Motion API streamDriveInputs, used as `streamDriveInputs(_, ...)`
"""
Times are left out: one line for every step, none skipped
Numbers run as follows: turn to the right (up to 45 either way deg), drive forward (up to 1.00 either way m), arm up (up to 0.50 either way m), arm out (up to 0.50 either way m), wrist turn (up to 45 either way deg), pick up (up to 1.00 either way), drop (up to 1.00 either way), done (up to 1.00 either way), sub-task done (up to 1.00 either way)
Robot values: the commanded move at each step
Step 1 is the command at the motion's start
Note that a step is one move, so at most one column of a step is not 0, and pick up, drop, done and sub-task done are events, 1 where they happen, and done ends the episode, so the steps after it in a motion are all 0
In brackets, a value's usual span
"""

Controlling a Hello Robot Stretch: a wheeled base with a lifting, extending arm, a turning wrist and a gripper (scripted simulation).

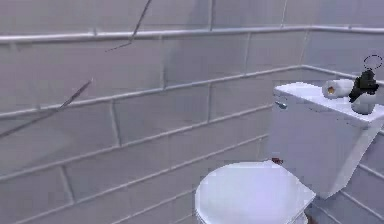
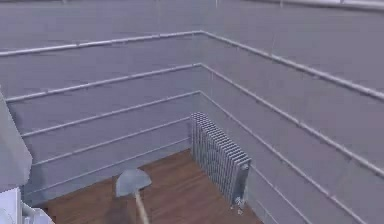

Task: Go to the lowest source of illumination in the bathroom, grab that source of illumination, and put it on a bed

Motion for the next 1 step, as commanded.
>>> streamDriveInputs(-45.0,0.00,0.00,0.00,0.0,0.00,0.00,0.00,0.00)
